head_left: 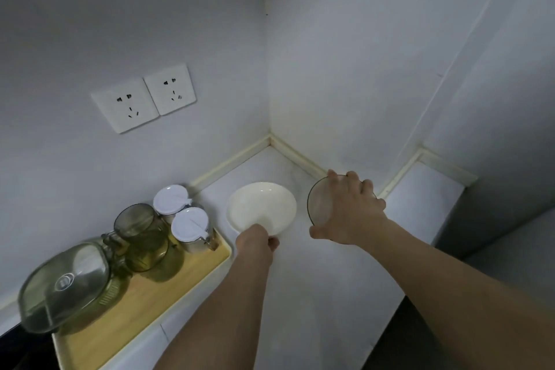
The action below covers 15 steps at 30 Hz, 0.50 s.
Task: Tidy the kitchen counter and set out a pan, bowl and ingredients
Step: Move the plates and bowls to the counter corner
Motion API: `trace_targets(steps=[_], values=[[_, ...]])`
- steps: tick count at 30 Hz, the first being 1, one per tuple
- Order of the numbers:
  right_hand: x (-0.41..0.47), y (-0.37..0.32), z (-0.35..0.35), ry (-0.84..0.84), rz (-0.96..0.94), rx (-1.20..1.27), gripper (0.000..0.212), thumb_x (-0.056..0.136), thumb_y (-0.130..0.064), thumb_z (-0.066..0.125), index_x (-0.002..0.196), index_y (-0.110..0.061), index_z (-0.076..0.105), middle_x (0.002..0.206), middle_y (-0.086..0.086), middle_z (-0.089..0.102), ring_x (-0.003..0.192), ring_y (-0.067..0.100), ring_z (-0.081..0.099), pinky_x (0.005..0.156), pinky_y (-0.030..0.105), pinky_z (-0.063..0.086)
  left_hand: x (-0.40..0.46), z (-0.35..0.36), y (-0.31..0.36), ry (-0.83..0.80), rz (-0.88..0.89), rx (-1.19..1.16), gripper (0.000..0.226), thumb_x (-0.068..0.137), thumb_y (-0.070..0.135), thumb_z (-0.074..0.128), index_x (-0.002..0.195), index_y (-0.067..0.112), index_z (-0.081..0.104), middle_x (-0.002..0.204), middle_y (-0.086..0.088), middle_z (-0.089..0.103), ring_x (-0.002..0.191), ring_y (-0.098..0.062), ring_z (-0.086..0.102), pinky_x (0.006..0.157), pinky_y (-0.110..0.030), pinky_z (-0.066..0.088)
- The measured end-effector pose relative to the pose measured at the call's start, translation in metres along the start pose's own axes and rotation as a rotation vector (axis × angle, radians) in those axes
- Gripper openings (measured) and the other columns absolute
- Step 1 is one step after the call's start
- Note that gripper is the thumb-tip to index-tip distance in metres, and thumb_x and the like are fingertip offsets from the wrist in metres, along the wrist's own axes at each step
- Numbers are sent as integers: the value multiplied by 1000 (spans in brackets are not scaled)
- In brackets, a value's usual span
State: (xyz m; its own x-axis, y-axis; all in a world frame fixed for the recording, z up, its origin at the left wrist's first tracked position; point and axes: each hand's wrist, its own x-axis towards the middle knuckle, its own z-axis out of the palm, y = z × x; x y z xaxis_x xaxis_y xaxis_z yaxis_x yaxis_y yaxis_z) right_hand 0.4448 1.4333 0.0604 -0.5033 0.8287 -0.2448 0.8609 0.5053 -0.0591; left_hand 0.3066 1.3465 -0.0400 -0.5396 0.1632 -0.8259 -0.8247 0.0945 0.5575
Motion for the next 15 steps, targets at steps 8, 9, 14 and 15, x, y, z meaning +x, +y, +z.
trace_targets(steps=[8, 9, 14, 15], values=[[29, -8, 11, -56, -19, -57, 126, 45, -73, 65, 145, -30, 2, 138, 4, 17, 126, 33, 24, 92, 53, 42, 20, 18, 16, 93, -83, -215, 43, 92, 3, 57, 135, 7, 52, 125, -17, 60, 94, -31, 61, 88, -42, 56], [32, -10, 13, -62, -21, -61, 126, 45, -73, 65, 145, -31, 2, 138, 3, 17, 126, 32, 24, 92, 53, 42, 22, 19, 19, 94, -112, -235, 43, 92, 6, 59, 134, 8, 52, 126, -16, 61, 100, -30, 63, 89, -41, 56], [44, -17, 16, -82, -52, -75, 125, 46, -73, 65, 144, -31, 2, 138, 4, 16, 124, 32, 24, 90, 50, 42, 36, 18, 22, -6, -7, -115, 41, 98, 4, 45, 138, -2, 45, 136, -21, 54, 97, -26, 59, 86, -35, 52], [46, -19, 17, -83, -56, -80, 125, 46, -73, 66, 144, -31, 2, 138, 4, 16, 124, 32, 25, 90, 50, 42, 40, 18, 21, -13, 22, -94, 41, 98, 4, 42, 138, -4, 44, 138, -21, 53, 101, -28, 61, 86, -35, 52]])
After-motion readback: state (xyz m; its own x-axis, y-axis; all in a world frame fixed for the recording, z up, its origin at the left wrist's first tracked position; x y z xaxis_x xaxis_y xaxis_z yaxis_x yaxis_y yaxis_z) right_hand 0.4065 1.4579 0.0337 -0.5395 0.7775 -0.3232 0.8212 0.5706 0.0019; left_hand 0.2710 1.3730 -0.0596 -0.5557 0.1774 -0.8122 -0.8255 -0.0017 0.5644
